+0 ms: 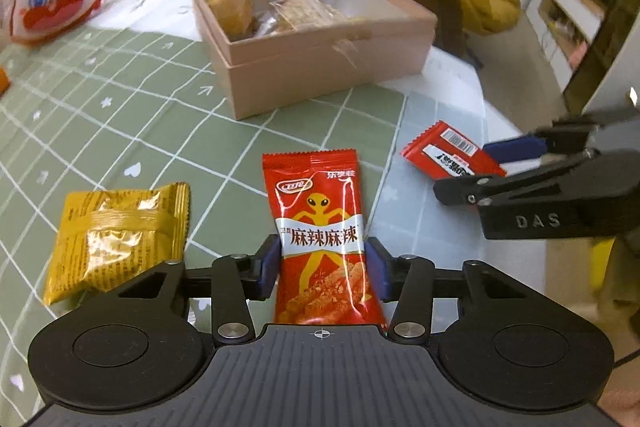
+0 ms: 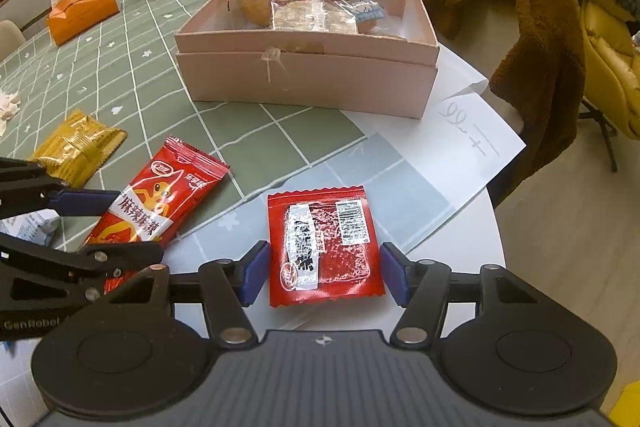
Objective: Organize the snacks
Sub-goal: 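Lift both held packets up toward the pink box, then open both grippers over the pink box to drop the packets inside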
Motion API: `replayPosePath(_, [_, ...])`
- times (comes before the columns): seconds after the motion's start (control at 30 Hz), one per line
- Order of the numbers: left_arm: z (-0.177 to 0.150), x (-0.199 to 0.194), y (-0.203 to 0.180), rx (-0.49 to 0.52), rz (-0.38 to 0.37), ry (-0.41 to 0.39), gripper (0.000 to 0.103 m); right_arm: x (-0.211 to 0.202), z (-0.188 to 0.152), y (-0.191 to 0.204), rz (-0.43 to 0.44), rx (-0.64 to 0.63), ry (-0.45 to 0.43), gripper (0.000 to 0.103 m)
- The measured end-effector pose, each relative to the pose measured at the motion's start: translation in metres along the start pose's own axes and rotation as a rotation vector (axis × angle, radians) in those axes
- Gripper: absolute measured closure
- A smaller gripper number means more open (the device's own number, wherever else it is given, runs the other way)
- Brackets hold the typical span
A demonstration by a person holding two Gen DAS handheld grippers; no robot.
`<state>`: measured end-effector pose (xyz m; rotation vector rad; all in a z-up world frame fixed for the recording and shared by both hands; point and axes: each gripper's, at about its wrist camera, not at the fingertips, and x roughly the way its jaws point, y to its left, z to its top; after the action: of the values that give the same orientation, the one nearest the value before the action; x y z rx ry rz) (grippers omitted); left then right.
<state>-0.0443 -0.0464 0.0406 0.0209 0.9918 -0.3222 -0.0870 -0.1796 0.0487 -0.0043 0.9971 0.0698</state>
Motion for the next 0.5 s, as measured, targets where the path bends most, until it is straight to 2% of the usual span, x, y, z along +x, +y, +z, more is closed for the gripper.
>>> replayPosePath(0.07, [0.017,-0.019,0.008,-0.064,-0.047,-0.055,0.053,-0.021,0.012,-0.004,0.024,0.011,-0.063,0.045])
replayPosePath(0.1, [0.032,-0.036,0.010,-0.068,-0.073,-0.110,0.053,-0.034,0.021,-0.007,0.034,0.017,-0.101,0.045])
replayPosePath(0.23, [0.100,-0.086,0.007,0.035,-0.072,-0.300,0.052,-0.103,0.087,-0.021,0.038,0.021,-0.316,0.044])
replayPosePath(0.37, [0.156,-0.093,0.016,0.037,-0.117,-0.342,0.052,-0.137,0.156,-0.034,0.059,0.049,-0.396,0.044])
replayPosePath(0.43, [0.175,-0.088,0.020,0.045,-0.114,-0.376,0.050,-0.137,0.181,-0.037,0.050,0.054,-0.414,0.044])
replayPosePath(0.5, [0.189,-0.069,0.032,-0.006,-0.156,-0.368,0.045,-0.125,0.205,-0.039,0.036,0.072,-0.399,0.042])
